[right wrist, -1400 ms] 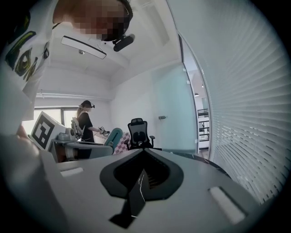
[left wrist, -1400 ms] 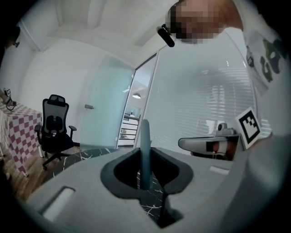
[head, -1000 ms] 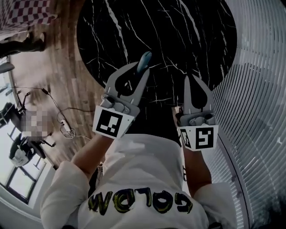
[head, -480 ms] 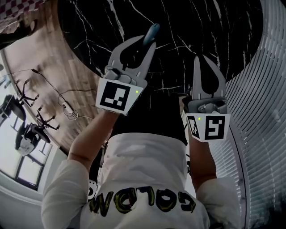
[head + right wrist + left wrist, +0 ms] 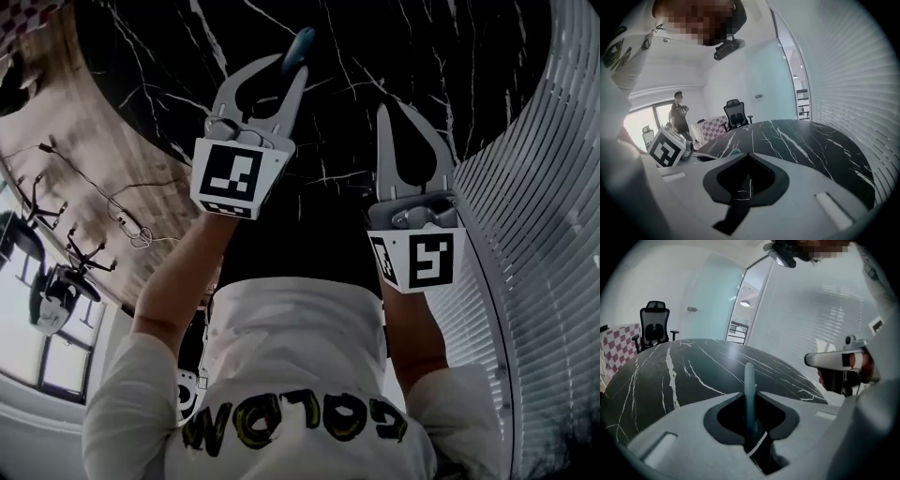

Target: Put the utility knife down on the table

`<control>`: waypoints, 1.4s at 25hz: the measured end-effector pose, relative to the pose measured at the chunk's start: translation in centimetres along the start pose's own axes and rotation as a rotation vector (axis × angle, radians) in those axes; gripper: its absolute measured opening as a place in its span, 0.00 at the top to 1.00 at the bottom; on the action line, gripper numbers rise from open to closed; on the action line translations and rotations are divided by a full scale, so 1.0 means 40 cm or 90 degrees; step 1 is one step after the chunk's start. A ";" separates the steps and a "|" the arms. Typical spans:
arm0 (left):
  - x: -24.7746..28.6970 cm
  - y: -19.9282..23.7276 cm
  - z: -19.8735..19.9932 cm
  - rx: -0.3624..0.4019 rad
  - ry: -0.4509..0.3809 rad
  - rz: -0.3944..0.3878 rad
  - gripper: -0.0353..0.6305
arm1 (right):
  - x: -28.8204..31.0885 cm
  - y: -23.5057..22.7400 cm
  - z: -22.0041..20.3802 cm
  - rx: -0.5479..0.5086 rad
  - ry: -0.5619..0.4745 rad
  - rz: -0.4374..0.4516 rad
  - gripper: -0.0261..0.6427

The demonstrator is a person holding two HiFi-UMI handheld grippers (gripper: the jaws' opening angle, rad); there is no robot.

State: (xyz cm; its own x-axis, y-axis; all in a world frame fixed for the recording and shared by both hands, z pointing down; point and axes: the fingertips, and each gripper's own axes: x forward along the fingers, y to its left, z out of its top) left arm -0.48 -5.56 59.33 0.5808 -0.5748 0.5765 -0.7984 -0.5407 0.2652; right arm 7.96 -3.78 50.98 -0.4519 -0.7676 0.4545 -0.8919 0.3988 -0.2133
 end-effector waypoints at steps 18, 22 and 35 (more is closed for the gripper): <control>0.038 0.003 -0.049 0.037 0.060 0.011 0.83 | -0.008 -0.003 -0.023 0.008 0.022 -0.003 0.96; 0.040 0.003 -0.052 0.037 0.063 0.010 0.83 | -0.010 0.000 -0.018 0.009 0.018 -0.003 0.96; -0.011 -0.014 -0.009 0.063 0.058 0.005 0.82 | -0.037 0.012 0.034 -0.006 0.008 0.004 0.96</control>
State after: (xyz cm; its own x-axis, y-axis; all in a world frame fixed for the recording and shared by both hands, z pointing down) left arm -0.34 -4.80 59.22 0.5542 -0.5240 0.6468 -0.7807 -0.5966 0.1857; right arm 8.18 -3.14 49.05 -0.4578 -0.7583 0.4641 -0.8885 0.4086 -0.2089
